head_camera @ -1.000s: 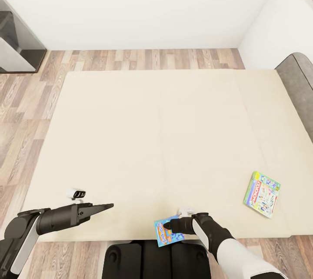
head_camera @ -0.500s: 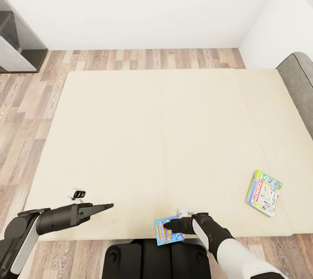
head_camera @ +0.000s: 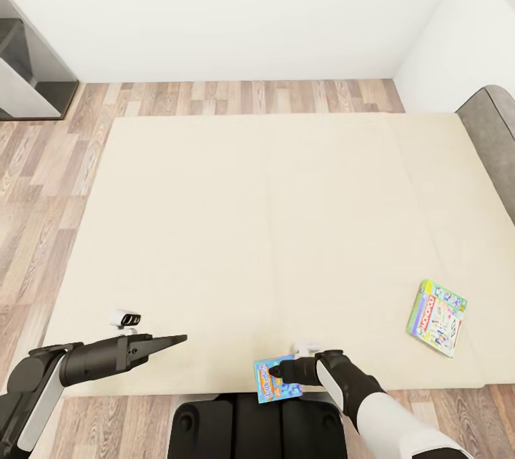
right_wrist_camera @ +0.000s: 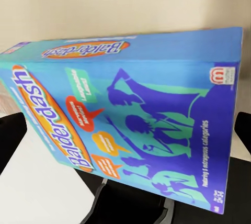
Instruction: Put all the toys in the child's room - the three board games (two on the bed and one on the table), the two jigsaw puzzles on the table, and the tennis ball on the table - inside the toy box on the table in the child's room.
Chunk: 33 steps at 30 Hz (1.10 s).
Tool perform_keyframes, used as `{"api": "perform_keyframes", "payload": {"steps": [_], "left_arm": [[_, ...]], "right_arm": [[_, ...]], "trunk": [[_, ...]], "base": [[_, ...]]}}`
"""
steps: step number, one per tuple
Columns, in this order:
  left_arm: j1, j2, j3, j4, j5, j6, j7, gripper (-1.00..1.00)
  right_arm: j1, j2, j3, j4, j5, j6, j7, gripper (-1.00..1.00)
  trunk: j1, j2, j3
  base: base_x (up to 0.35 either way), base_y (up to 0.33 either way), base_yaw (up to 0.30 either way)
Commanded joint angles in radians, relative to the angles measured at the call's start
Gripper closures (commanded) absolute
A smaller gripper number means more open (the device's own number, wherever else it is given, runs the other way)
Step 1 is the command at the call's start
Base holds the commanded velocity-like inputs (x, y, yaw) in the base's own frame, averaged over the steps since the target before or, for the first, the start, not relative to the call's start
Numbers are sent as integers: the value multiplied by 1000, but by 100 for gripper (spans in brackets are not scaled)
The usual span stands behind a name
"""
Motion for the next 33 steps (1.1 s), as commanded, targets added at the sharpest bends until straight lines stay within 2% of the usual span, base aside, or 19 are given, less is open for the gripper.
{"api": "perform_keyframes", "payload": {"steps": [1,33], "left_arm": [[0,0,0,0,1,11,-2,-100],[0,0,0,0,1,12,-2,-100]], "right_arm": [[0,-1,7,-2,-10,5,-2,-100],[0,-1,7,-2,-10,5,-2,-100]], "trunk": [[1,-1,-1],[1,-1,-1]], "base": [[0,0,0],[0,33,0]]}}
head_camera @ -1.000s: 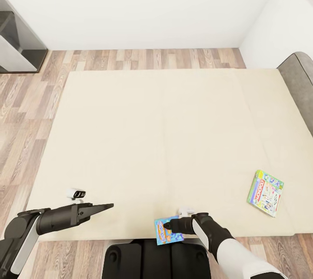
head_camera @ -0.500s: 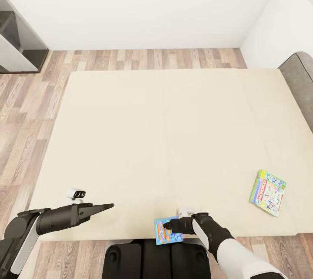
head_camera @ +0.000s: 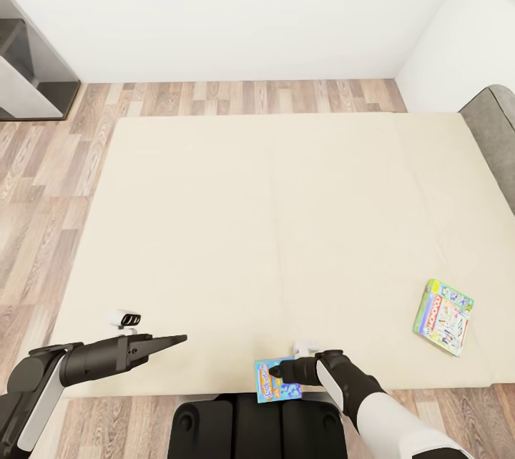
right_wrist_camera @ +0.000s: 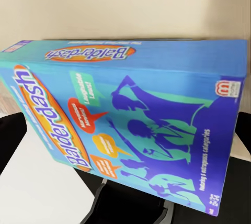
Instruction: Put all the toys in the child's room - the three board games (two on the bed and one on the table), the two jigsaw puzzles on the table, and the tennis ball on the table - inside the toy box on the table in the child's room.
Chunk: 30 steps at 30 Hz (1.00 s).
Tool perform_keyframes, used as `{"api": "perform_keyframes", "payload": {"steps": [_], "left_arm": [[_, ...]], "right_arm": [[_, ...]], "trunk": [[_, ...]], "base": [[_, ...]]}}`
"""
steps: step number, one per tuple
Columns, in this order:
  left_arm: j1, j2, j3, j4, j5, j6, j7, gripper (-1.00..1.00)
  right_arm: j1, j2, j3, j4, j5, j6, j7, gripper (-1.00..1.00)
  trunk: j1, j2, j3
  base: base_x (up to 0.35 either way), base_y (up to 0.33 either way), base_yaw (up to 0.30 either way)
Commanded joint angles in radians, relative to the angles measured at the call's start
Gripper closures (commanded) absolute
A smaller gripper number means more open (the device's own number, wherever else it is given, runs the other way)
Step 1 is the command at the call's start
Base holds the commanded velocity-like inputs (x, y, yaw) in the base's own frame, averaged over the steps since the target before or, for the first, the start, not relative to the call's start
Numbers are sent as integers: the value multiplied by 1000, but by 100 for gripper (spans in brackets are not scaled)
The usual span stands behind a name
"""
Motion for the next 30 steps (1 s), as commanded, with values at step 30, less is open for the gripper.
{"api": "perform_keyframes", "payload": {"steps": [30], "left_arm": [[0,0,0,0,1,11,-2,-100]], "right_arm": [[0,-1,7,-2,-10,5,-1,-100]], "trunk": [[1,-1,-1]], "base": [[0,24,0]]}}
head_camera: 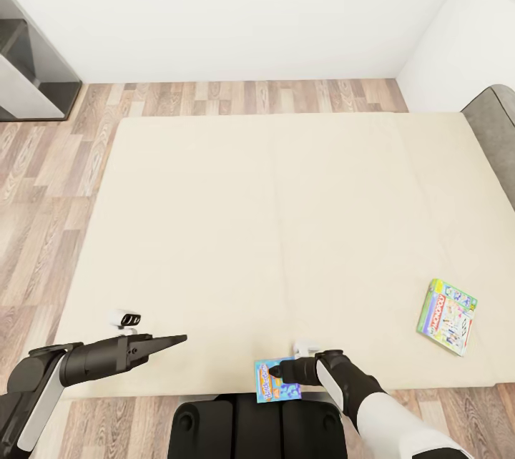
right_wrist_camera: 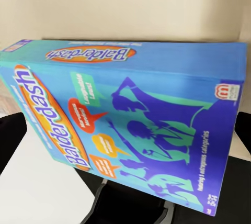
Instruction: Put all the toys in the child's room - the three board games (two on the bed and one on the table), the two jigsaw puzzles on the table, and the tennis ball on the table - inside the toy box on the table in the child's room.
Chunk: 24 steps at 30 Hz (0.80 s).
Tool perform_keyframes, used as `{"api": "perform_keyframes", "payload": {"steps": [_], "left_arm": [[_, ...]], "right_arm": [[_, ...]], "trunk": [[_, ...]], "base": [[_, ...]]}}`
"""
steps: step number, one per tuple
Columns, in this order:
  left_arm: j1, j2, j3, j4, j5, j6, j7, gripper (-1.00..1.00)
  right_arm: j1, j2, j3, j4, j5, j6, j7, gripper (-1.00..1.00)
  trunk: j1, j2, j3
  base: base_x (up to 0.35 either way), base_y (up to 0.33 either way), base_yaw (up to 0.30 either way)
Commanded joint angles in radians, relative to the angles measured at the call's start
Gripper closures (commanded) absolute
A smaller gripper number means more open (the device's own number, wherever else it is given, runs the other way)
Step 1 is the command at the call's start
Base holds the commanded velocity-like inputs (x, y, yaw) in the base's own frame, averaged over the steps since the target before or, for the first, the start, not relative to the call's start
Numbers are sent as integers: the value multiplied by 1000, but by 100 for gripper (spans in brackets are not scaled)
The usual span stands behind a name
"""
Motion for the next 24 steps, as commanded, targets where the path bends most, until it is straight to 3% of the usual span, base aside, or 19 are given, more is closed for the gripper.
{"api": "perform_keyframes", "payload": {"steps": [1,8,24], "left_arm": [[0,0,0,0,1,11,-2,-100],[0,0,0,1,1,11,-2,-100],[0,-1,0,1,0,9,-2,-100]], "right_arm": [[0,-1,7,-2,-10,6,-2,-100],[0,-1,7,-2,-10,6,-2,-100],[0,-1,7,-2,-10,4,-2,-100]], "trunk": [[1,-1,-1],[1,-1,-1],[1,-1,-1]], "base": [[0,50,0],[0,109,0],[0,5,0]]}}
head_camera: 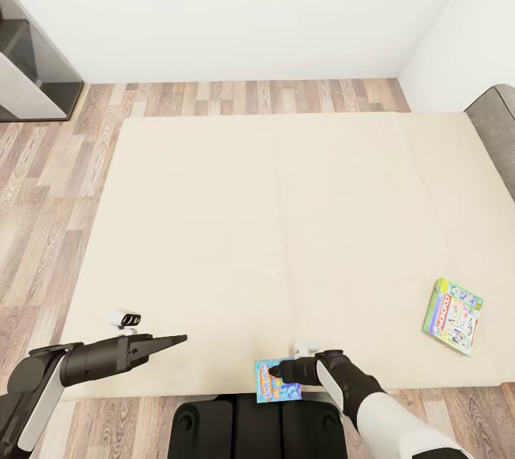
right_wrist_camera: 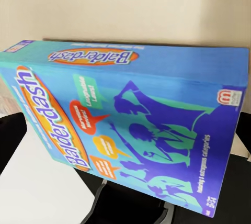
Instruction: Put all the toys in the child's room - the three board games (two on the bed and one on the table), the two jigsaw puzzles on the table, and the tennis ball on the table - inside the toy box on the table in the child's room.
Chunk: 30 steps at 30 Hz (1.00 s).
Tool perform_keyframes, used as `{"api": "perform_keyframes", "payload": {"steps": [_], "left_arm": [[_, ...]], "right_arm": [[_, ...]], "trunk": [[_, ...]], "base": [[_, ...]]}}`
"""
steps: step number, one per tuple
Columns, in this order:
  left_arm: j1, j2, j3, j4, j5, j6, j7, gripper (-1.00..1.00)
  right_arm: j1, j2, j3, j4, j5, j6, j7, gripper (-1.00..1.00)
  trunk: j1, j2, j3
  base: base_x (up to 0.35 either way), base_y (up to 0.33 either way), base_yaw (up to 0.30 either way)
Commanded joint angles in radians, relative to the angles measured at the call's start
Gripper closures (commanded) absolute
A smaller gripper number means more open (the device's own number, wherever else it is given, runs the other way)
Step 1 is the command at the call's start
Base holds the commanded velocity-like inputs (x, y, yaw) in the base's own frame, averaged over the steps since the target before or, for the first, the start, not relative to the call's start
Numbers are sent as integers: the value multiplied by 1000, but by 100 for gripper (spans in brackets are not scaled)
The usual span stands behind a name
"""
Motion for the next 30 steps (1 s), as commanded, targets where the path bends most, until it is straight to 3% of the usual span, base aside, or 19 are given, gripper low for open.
{"api": "perform_keyframes", "payload": {"steps": [1,30], "left_arm": [[0,0,0,0,1,11,-2,-100],[0,1,0,-1,2,12,-2,-100]], "right_arm": [[0,-1,7,-2,-10,5,-2,-100],[0,-1,7,-2,-10,5,-2,-100]], "trunk": [[1,-1,-1],[1,-1,-1]], "base": [[0,0,0],[0,63,0]]}}
